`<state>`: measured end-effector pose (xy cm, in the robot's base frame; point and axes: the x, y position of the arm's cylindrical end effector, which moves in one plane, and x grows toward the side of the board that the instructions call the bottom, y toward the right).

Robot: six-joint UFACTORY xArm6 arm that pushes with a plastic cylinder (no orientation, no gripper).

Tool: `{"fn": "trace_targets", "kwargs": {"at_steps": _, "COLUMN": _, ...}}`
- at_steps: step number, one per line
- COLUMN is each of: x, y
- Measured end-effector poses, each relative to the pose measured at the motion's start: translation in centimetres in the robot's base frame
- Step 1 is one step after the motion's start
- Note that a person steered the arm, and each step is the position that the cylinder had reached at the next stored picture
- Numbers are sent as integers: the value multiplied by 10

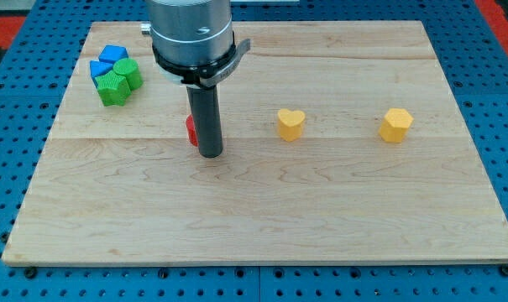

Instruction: Move the red star diagonally to green star

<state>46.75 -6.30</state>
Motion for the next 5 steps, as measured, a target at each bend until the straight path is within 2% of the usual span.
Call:
{"fn": "trace_targets", "kwargs": {"at_steps": 1, "x": -2, "y": 15}}
{"fn": "trace_targets", "kwargs": {"at_steps": 2, "x": -91, "y": 39}}
{"fn": "trace_targets", "kwargs": {"at_steps": 3, "x": -187, "y": 8}}
{"fn": "trace_targets", "kwargs": {"at_steps": 4, "x": -230, "y": 88}}
{"fn": "trace_targets", "kwargs": {"at_steps": 5, "x": -273, "y": 118}}
